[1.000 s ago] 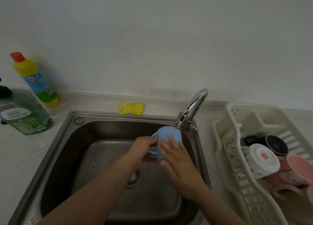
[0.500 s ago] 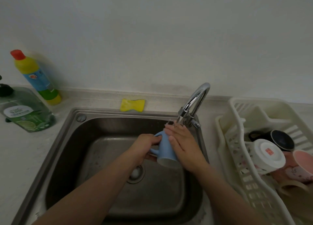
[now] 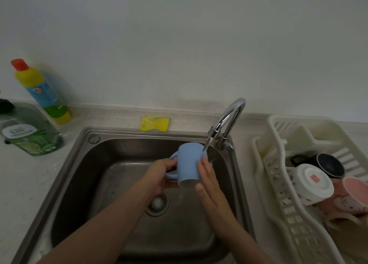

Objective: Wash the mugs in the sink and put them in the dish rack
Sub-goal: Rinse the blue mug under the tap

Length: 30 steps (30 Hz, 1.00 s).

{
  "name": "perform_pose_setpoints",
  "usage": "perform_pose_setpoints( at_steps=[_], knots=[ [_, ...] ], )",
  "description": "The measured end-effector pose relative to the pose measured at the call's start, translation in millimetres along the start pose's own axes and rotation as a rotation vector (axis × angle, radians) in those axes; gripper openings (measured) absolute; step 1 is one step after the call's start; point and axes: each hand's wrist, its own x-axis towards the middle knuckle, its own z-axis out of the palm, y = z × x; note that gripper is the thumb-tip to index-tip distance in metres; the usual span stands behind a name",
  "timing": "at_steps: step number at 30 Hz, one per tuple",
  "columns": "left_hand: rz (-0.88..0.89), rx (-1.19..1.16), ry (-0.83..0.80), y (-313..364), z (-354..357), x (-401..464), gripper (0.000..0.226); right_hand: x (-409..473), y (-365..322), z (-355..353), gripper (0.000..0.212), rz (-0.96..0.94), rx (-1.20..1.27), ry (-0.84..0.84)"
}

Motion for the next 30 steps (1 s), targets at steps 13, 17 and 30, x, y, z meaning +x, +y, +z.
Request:
perform_pose_setpoints(
  at_steps=[13, 17, 30],
  knots=[
    [0.024, 0.167, -0.11, 2.4, 20.4, -3.9, 0.03, 40.0, -9.1, -33.8, 0.074, -0.049, -0.401, 0.004],
    [0.034, 0.164, -0.092, 6.3, 23.1, -4.0, 0.029, 10.5, -12.9, -28.1, 0.068, -0.209, -0.531, -0.1],
    [0.03, 0.14, -0.118, 2.4, 40.3, -1.3, 0.031, 23.8, 2.7, -37.3, 0.06, -0.138, -0.393, 0.057]
  ],
)
